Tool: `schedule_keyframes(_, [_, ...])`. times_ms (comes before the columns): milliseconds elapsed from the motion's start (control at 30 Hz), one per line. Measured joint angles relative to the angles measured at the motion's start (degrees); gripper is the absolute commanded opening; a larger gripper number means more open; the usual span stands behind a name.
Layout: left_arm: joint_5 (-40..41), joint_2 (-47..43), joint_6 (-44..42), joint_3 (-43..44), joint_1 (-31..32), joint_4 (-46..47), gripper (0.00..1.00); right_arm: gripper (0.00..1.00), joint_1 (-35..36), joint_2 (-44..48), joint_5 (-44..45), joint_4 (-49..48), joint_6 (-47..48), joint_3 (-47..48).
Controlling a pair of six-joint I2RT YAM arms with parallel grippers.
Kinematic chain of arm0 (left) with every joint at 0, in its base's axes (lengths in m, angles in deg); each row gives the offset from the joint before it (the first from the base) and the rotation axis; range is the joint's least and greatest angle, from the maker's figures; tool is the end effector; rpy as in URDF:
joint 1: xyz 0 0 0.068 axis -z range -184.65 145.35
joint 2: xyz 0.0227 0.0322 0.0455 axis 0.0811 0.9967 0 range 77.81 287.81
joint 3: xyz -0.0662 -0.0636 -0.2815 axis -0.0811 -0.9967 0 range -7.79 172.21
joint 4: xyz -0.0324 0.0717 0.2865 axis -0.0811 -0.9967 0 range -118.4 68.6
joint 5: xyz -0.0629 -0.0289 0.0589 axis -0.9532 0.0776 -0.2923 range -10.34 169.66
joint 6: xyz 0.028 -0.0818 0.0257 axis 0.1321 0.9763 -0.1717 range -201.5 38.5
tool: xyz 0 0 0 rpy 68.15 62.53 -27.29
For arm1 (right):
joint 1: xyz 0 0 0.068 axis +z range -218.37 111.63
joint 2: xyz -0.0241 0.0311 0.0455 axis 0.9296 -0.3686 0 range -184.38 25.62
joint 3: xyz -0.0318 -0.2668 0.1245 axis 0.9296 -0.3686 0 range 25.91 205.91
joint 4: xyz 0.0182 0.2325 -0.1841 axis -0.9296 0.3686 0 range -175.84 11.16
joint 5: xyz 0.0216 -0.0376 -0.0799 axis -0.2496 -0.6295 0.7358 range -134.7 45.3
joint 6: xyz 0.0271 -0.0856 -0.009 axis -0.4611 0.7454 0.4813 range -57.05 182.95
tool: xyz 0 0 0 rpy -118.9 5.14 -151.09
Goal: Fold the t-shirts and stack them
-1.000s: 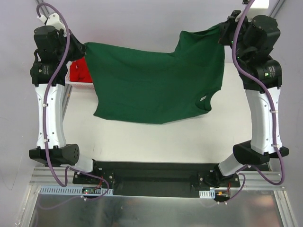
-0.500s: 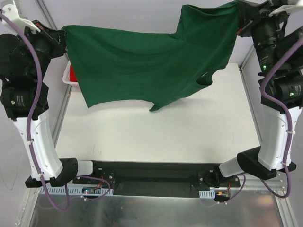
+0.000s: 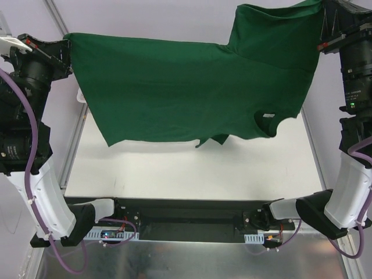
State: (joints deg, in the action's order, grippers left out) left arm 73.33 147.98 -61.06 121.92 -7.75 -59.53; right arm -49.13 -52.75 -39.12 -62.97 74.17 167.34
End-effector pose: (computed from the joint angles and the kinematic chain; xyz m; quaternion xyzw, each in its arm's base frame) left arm 0.1576 -0.0002 0.7147 -0.0701 0.5601 -0.1551 0.8107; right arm 0.1484 0.0434 0.7744 -0.0679 0.4175 0.0429 0.9051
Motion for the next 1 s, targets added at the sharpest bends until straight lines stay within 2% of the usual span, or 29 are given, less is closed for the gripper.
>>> schedule_keyframes(267, [1.90,-2.99,-0.17,-3.69,0.00,-0.74,0.00,0.01,0.00,0.96,0.22,0.61,1.22,0.00])
schedule_keyframes(533, [6.45,-5.90,-0.26,-17.81,0.02,-1.97,0.00,0.01,0.02,0.22,0.70,0.98,2.54,0.00])
schedule_keyframes(633, [7.17,-5.35,-0.28,-19.87,0.02,-2.49,0.00,0.01,0.04,-0.83,0.17,1.01,2.51,0.00])
schedule_keyframes(833, [8.52,-5.46,-0.55,-19.37,0.00,-3.10,0.00,0.01,0.44,-3.08,-0.13,1.53,2.58,-0.46])
schedule_keyframes(1000, [8.20,-4.46,-1.36,-15.21,0.02,-3.17,0.00,0.01,1.22,-3.15,-0.17,1.90,3.10,-1.99])
